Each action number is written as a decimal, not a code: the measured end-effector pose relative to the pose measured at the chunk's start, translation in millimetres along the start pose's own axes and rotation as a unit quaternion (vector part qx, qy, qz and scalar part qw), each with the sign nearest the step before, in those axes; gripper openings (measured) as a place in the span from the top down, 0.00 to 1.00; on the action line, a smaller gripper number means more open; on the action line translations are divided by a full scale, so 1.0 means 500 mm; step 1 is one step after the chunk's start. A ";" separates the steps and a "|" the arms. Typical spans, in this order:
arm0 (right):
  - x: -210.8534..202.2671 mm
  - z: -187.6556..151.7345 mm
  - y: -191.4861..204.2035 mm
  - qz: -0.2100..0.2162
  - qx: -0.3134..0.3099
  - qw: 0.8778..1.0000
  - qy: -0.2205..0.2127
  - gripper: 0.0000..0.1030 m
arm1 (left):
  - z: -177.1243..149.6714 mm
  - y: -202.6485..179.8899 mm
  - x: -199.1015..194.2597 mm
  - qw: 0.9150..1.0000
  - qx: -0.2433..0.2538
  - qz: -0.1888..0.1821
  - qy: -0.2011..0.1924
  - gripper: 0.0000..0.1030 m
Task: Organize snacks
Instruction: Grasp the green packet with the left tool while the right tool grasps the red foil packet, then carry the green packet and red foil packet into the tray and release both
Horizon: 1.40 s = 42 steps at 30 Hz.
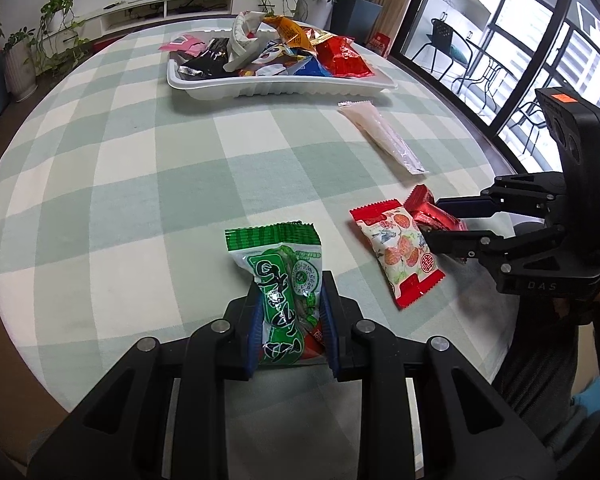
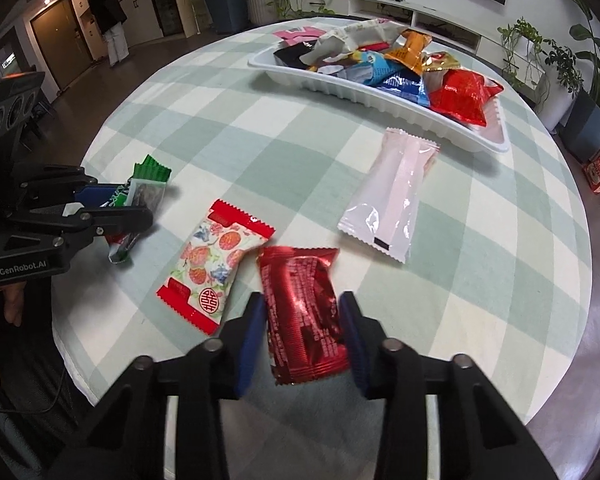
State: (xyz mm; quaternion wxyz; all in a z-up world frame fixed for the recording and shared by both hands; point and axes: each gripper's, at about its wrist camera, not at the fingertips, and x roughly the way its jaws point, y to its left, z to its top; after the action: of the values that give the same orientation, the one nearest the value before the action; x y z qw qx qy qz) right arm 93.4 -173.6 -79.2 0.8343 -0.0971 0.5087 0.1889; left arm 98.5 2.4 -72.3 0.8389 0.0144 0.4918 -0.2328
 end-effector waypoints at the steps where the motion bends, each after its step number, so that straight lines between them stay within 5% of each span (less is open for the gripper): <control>1: 0.000 0.001 0.001 0.000 0.001 1.000 -0.001 0.65 | 0.000 0.000 0.000 1.000 0.000 -0.001 0.000 0.78; 10: -0.027 -0.025 -0.017 0.022 0.063 0.997 -0.032 0.72 | -0.001 -0.004 -0.005 1.000 -0.002 -0.005 -0.006 0.78; 25: -0.096 -0.031 -0.130 0.071 0.196 0.973 -0.100 0.72 | 0.043 0.023 -0.054 0.998 -0.022 -0.025 -0.046 0.78; 32: -0.140 0.027 -0.173 0.053 0.193 0.971 -0.133 0.72 | 0.134 0.062 -0.099 0.996 -0.023 -0.019 -0.085 0.78; 42: -0.177 0.183 -0.190 0.038 0.153 0.971 -0.178 0.72 | 0.348 0.118 -0.128 0.990 -0.006 -0.005 -0.139 0.78</control>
State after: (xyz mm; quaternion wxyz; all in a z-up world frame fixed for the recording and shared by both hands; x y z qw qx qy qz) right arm 170.8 -246.8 38.7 0.9085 0.0860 0.3786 0.1549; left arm 238.9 35.1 58.7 0.8981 -0.0258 0.3715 -0.2340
